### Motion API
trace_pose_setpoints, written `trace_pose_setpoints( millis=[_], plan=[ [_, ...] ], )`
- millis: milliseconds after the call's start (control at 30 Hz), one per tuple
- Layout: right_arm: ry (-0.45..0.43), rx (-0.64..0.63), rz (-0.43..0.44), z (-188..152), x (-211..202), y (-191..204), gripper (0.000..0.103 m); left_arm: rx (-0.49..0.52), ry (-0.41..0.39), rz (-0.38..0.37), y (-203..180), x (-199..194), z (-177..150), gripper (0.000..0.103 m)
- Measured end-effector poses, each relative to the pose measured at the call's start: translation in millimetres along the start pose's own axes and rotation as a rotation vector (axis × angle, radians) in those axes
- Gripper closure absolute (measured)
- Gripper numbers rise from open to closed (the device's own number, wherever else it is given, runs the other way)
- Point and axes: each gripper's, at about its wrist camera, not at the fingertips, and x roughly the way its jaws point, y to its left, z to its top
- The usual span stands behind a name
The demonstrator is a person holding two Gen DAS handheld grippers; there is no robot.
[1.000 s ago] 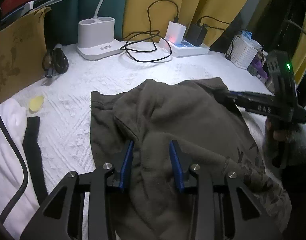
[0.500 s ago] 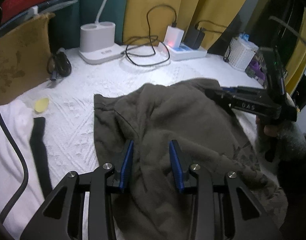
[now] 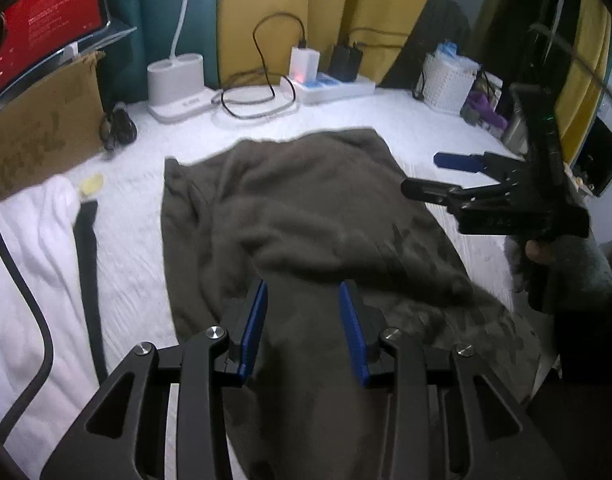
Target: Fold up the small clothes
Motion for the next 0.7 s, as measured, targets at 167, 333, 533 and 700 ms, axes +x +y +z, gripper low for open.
trace_pose_setpoints(
  millis=[167,333,533,700],
  plan=[
    [-0.015,-0.035,0.063,-21,-21,18,0.012,-0.007,0.018,0.033,-20,0,-6,0.066],
    [0.002,-0.119,0.085,-40,-25,37,0.012,-0.033,0.037,0.102,-28,5,-13,0.064],
    [-0.016,-0.106,0.095,-58,-30,38,0.012,-0.120,0.073,0.149,-23,9,-30,0.054],
    [-0.017,-0.134,0.103,-64,-31,48,0.012,-0.160,0.086,0.206,-19,4,-38,0.050]
  ],
)
